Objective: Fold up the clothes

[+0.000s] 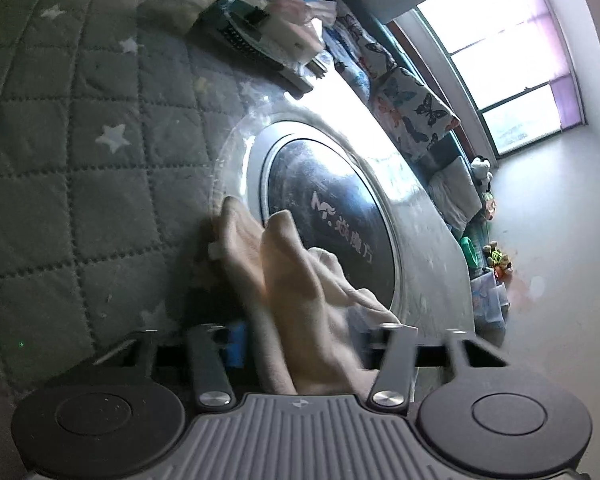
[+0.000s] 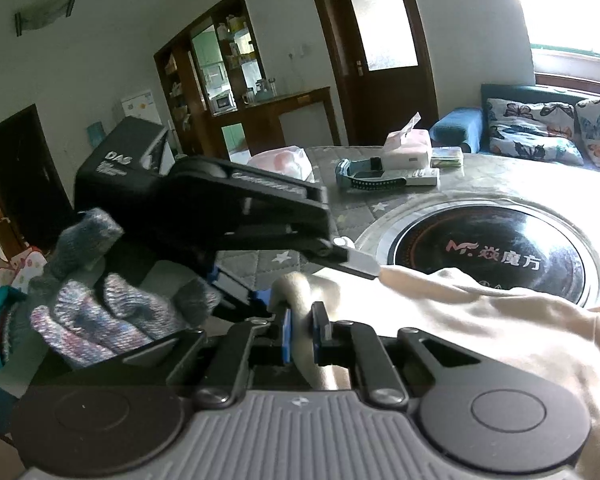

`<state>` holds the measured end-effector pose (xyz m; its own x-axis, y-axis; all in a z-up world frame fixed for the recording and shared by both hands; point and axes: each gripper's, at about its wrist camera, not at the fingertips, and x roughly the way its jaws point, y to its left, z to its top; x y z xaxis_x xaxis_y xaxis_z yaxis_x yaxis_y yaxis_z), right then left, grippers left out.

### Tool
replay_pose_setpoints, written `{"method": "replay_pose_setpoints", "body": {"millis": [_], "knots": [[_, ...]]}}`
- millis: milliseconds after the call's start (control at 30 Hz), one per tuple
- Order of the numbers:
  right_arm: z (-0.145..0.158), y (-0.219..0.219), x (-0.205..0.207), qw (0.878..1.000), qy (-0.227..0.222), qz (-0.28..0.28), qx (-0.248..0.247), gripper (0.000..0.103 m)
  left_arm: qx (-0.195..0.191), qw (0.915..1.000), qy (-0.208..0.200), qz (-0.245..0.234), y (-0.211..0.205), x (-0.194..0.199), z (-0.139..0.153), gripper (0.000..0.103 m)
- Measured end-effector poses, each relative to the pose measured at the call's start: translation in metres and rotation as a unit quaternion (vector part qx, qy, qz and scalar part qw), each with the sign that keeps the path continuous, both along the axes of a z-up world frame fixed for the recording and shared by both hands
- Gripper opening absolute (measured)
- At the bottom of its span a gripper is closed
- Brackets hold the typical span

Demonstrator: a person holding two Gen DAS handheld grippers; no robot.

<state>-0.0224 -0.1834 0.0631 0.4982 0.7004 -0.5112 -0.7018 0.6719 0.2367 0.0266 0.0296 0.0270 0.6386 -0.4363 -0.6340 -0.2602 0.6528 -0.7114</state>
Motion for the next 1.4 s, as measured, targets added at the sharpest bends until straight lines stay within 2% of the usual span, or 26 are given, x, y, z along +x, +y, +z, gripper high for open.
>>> {"method": "replay_pose_setpoints", "body": {"millis": [67,233,500,533,600,667,733,800,1033,1200,1400], "knots": [[-0.001,0.0,-0.001,1.0,0.001,0.002,-0.003,0.009,0.006,1.0,0.001,0.002,-0.001,0.0,-0.001,0.025],[-0.002,0.0,-0.002,1.0,0.003,0.005,-0.009,0.009,0.029,0.9996,0.002,0.0,-0.003,-0.001,-0.004,0.019],[-0.002,-0.009,-0.002,1.0,0.001,-0.006,-0.024,0.019,0.074,0.9972,0.003,-0.006,-0.008,-0.006,-0.007,0.019],[-0.002,-0.014,0.0,0.999,-0.001,-0.014,-0.029,0.021,0.08,0.9968,0.003,-0.007,-0.008,-0.007,-0.007,0.019],[-0.002,-0.023,0.005,0.999,-0.002,-0.032,-0.036,0.034,0.091,0.9958,0.003,-0.008,-0.009,-0.008,-0.008,0.02],[-0.002,-0.034,0.012,0.998,0.0,-0.052,-0.043,0.042,0.103,0.9947,0.003,-0.01,-0.011,-0.009,-0.008,0.02],[-0.004,-0.044,0.019,0.996,-0.001,-0.072,-0.052,0.043,0.114,0.9934,0.0,-0.013,-0.013,-0.01,-0.008,0.02],[-0.007,-0.055,0.027,0.994,-0.002,-0.095,-0.063,0.049,0.127,0.9917,-0.005,-0.018,-0.016,-0.01,-0.007,0.02],[-0.021,-0.094,0.054,0.983,0.016,-0.169,-0.073,0.052,0.196,0.9793,-0.029,-0.042,-0.033,-0.014,-0.003,0.022],[-0.031,-0.118,0.068,0.976,0.037,-0.208,-0.058,0.052,0.221,0.9732,-0.038,-0.051,-0.038,-0.015,-0.003,0.023],[-0.039,-0.13,0.074,0.971,0.053,-0.23,-0.043,0.052,0.243,0.967,-0.048,-0.058,-0.044,-0.017,-0.002,0.024]]}}
